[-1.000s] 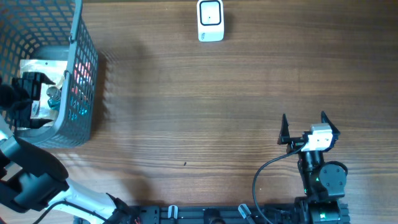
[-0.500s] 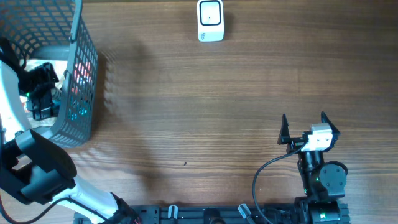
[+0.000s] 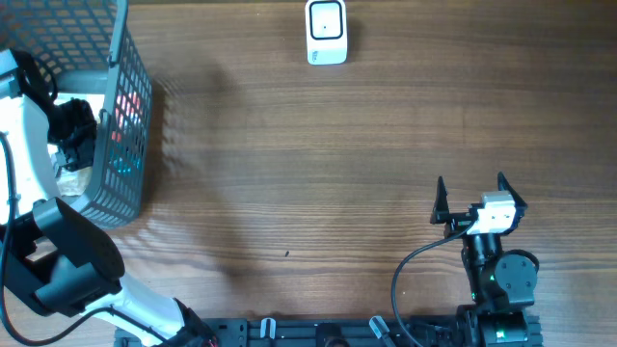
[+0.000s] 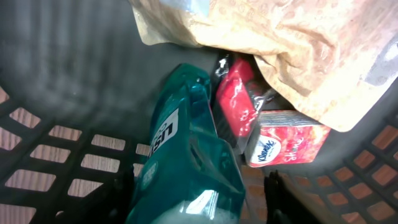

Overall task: Scan the item barcode
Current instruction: 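Lower the left gripper into the basket and grasp the teal spray bottle, then lift the teal bottle out and place it upright near the scanner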

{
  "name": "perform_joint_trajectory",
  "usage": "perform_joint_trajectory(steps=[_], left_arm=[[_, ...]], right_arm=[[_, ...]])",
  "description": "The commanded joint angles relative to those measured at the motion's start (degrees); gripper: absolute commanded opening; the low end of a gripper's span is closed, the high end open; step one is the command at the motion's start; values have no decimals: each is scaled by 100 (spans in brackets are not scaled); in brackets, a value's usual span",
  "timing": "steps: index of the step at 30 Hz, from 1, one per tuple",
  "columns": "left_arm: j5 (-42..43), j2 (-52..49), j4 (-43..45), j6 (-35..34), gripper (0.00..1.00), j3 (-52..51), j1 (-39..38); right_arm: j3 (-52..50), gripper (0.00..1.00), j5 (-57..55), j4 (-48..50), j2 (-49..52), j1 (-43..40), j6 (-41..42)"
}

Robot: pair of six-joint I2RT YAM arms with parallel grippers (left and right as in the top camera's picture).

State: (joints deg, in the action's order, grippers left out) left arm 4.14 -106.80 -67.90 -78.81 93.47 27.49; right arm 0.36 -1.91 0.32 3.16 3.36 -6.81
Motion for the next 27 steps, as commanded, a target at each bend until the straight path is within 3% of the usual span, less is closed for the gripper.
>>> perform_joint_trajectory(steps=[1,4,7,9,15,18,27], left_arm=[[-120,-101,68,-98,59,-160,26],[-125,-98,59,-90,46,-160,26],[-125,-33,17,81,42,-157,37],[-125,122,20,79,28,-157,44],[-129,678,11,562,28,-153,44],[-205,1016,22,815,20,-153,44],[-232,3233,699,1263,19,-153,42]], right_arm=[[-4,100,44,22,-24,26,-61],[-4,100,42,22,-24,26,-61],[-4,100,44,20,-26,26,-61],[-4,100,42,22,-26,26,-61],[-4,100,44,22,-26,26,-61],[-4,100,44,22,-24,26,-61],[-4,100,44,22,-24,26,-61]])
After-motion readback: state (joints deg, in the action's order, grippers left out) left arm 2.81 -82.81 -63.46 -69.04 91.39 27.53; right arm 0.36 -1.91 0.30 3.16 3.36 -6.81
